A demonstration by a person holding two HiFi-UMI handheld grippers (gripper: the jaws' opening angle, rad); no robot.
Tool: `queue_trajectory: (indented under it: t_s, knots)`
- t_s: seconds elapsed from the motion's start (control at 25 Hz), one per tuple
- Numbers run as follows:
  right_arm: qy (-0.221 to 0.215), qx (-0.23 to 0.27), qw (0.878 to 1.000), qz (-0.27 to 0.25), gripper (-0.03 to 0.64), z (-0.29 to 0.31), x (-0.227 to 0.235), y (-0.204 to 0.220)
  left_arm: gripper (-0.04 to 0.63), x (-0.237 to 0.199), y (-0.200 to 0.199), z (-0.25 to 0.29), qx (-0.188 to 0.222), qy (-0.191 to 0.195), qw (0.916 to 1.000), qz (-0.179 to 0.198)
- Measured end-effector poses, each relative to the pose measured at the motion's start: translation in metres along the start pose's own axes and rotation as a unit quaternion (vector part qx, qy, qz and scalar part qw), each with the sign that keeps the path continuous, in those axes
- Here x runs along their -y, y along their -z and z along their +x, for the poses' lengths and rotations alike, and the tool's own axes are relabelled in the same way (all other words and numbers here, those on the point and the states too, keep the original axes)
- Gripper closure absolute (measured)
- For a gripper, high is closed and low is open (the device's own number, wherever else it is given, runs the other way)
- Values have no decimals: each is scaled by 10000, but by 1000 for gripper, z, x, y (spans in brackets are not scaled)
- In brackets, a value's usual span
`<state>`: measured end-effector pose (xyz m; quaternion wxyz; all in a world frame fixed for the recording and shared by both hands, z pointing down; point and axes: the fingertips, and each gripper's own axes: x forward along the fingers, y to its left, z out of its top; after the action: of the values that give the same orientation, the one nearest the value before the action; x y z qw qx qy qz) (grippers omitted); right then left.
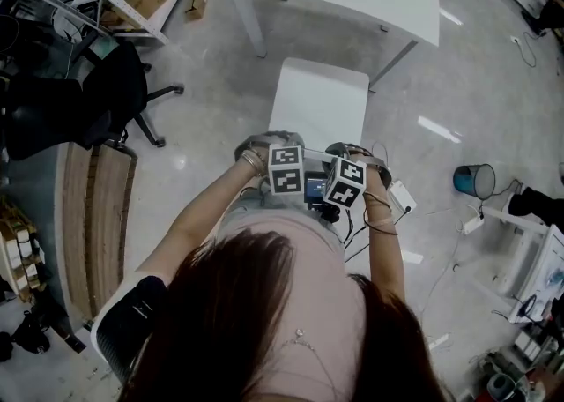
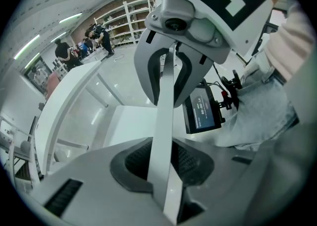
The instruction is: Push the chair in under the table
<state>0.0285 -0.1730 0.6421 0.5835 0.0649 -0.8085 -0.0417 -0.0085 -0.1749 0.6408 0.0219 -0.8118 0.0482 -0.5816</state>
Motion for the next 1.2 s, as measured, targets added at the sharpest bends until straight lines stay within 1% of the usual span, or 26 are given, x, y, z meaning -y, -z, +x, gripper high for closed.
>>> queue_trajectory:
  t_s: [0.52,0.8,1.2]
  knots:
    - [-36,0,10000,85,505,8,41,-3,486,-45,2,4,-3,27,10000,-30]
    - [52,-5,9999,95,505,13,70,-1,486,-71,0,9,-9,65,10000,-6]
    - [-8,-22,9999,158,503,13,104,-1,486,-105,-4,13,-16,118,9999,8]
